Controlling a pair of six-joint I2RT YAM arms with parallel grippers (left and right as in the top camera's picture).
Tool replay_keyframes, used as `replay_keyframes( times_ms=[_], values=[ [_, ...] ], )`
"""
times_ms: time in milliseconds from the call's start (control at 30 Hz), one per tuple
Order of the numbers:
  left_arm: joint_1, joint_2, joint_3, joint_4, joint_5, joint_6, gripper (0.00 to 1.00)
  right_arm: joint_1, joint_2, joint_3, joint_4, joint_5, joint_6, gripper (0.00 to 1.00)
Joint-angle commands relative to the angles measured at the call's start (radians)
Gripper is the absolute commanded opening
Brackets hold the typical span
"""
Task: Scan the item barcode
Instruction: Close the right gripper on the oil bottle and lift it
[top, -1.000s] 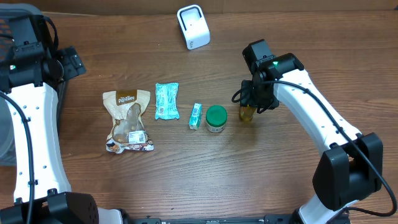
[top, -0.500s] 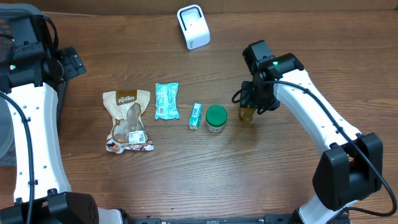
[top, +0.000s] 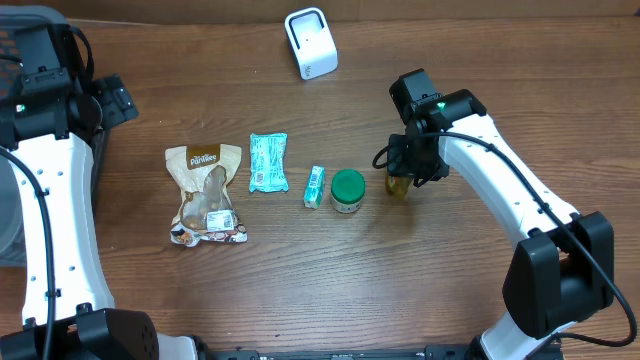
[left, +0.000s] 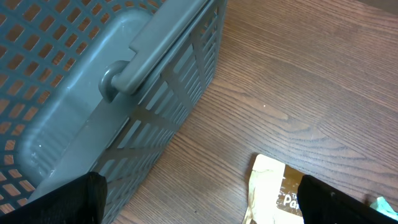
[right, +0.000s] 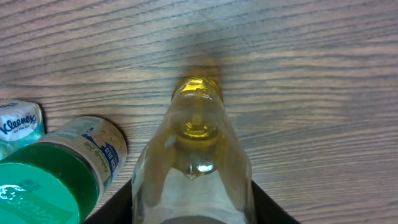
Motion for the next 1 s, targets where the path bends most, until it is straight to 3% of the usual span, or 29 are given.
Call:
replay_keyframes(
  times_ms=[0, 333, 400, 467, 667, 833, 967],
  values=[
    [0.005, 0.002, 0.011, 0.002, 0.000, 0.003, 1.00, 0.001, -0.002, -0.006, 0.015, 0.000, 0.005, 0.35],
    [0.005, 0.002, 0.011, 0.002, 0.000, 0.003, 1.00, -0.075, -0.085, 0.117, -0.050, -0.154, 0.003, 0.30],
    [0.005, 0.002, 0.011, 0.002, 0.000, 0.003, 1.00, -0.113, -0.142, 0.140, -0.043, -0.251, 0.000, 0.29],
    [0.005, 0.002, 0.011, 0.002, 0.000, 0.003, 0.99, -0.166, -0.219, 0.142, -0.014, -0.472, -0.069, 0.28],
    [0.005, 0.002, 0.011, 0.002, 0.000, 0.003, 1.00, -0.204, -0.250, 0.139, -0.041, -0.868, -0.203, 0.29],
    [0.005, 0.002, 0.011, 0.002, 0.000, 0.003, 0.99, -0.203, -0.250, 0.137, -0.090, -0.961, -0.275, 0.27],
    [0.005, 0.002, 0.011, 0.002, 0.000, 0.003, 0.99, -0.203, -0.250, 0.137, -0.134, -0.989, -0.301, 0.21]
  ],
)
